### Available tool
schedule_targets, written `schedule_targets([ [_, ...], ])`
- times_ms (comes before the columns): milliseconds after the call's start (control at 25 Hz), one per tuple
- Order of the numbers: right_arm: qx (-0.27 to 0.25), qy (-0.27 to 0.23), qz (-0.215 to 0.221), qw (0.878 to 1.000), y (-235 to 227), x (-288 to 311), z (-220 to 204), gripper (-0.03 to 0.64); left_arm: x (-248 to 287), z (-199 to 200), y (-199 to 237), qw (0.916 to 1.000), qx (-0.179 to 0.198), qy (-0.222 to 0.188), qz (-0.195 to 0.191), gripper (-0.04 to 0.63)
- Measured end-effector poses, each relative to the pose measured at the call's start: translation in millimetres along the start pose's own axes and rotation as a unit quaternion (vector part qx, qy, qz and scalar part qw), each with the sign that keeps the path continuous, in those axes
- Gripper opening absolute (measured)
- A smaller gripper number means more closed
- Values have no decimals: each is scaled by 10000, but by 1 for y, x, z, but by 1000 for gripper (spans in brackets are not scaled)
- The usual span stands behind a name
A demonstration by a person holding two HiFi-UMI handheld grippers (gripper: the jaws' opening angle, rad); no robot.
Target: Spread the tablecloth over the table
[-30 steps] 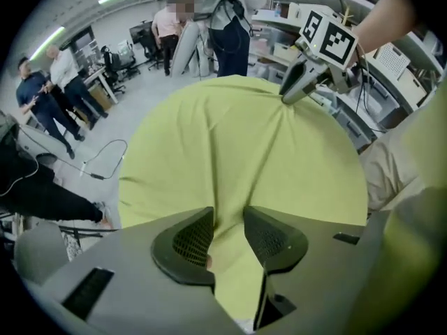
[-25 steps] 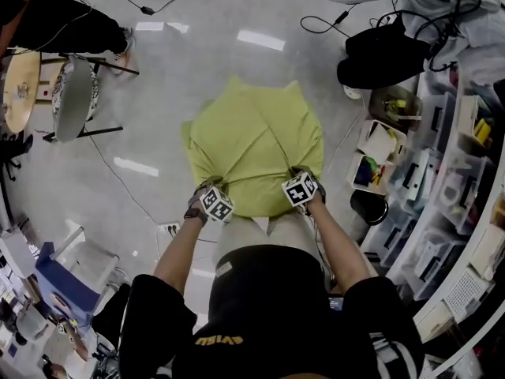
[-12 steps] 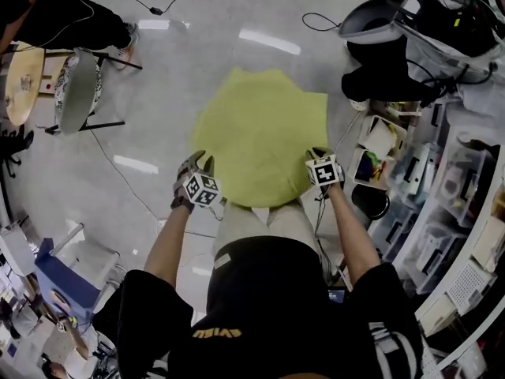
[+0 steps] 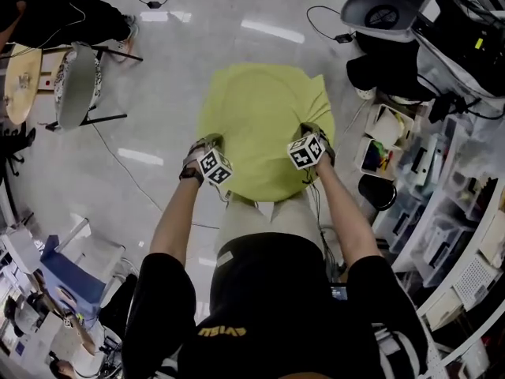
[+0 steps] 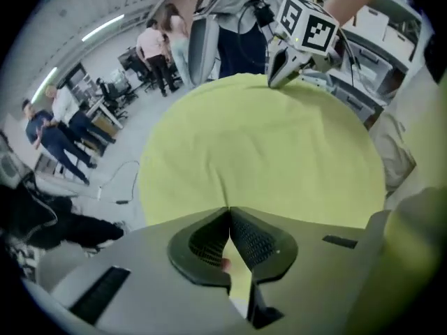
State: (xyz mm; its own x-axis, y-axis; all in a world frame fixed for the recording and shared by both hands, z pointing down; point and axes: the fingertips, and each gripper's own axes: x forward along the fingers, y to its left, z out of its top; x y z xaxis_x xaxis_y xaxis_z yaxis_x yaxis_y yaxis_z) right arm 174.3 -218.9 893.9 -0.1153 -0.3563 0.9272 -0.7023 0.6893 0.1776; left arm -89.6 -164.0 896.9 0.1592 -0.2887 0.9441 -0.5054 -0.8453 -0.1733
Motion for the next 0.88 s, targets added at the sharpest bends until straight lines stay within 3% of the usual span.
schedule_targets([
  [120, 538, 124, 434, 9975, 36, -18, -28, -8, -17, -37, -56, 9970, -712, 39, -292, 23],
  [280, 756, 402, 825, 9929, 86, -41, -77, -4, -35, -71, -118, 9899, -1171, 214, -776, 23],
  [320, 802, 484, 956, 9910, 96, -44, -87, -1, -38, -78, -128, 9905, -1055, 263, -845, 23],
  [400, 741, 645, 1296, 9867, 108, -52, -102, 5, -45, -86, -139, 9970, -218, 323, -674, 25],
  [480, 396, 548, 1221, 9902, 95, -64, -101, 17, -56, -82, -126, 9958, 896, 143, -92, 25],
  [520, 153, 397, 991, 9942, 80, -69, -95, 17, -62, -76, -108, 9918, 1253, -2, 243, 26],
  [600, -394, 112, 634, 9971, 49, -72, -76, 48, -68, -58, -58, 9854, 1475, -207, 824, 46],
  [680, -1015, -28, 584, 9931, 29, -66, -53, 184, -64, -34, -10, 9835, 1429, -386, 1041, 46],
  [800, -2109, 57, 512, 9762, 2, -45, -30, 261, -37, -4, 26, 9859, 1544, -313, 567, 50],
  [880, -2738, 296, 440, 9603, -23, -26, -23, 289, -14, -2, 36, 9872, 1590, 27, 68, 129],
])
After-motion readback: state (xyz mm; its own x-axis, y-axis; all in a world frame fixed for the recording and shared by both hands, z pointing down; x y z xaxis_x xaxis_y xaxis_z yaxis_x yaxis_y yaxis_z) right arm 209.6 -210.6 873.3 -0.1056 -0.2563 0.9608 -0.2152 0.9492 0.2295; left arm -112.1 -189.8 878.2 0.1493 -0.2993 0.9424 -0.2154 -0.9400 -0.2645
